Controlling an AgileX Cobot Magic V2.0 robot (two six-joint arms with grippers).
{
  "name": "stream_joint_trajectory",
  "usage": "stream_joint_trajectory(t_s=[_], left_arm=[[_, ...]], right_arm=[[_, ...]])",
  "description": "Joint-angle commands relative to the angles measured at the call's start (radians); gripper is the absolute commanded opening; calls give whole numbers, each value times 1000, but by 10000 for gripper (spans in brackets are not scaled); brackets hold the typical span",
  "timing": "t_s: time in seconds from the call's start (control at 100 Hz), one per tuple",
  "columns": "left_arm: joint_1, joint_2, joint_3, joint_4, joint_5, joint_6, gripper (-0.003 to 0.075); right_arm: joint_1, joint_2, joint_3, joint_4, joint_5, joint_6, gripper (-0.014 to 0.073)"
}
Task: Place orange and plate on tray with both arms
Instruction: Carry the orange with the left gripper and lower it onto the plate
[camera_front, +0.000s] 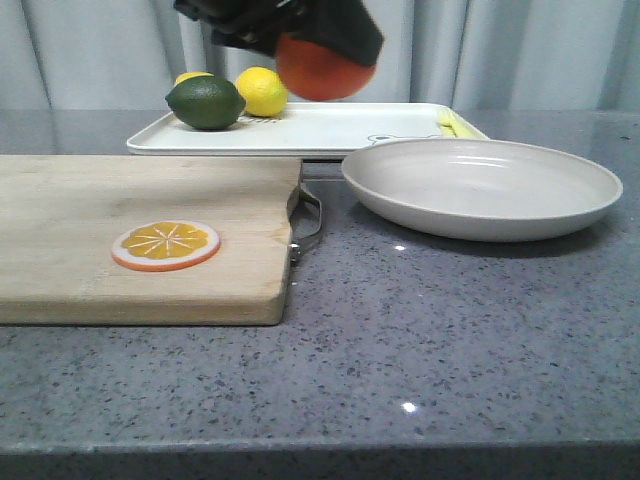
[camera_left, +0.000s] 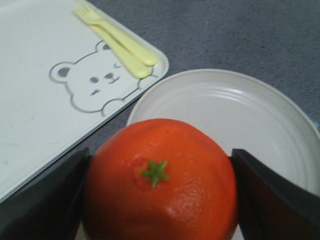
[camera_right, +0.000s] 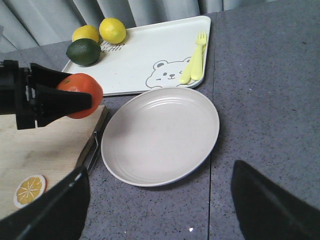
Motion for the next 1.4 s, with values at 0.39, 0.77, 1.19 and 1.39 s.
stream_joint_trajectory(t_s=[0.39,0.77,1.19,1.39], left_arm=[[-165,211,-238,-37,-53,-7,197],[-171,250,-249,-35,-25,-7,232],[-171,252,-249,-30,-16,-7,547],[-171,250,-249,-26,-16,-7,558]], right_arm=[[-7,16,-34,4,-108,-11,582],[-7,16,-34,4,-108,-11,582],[-7,16,-34,4,-108,-11,582],[-7,16,-34,4,-108,-11,582]])
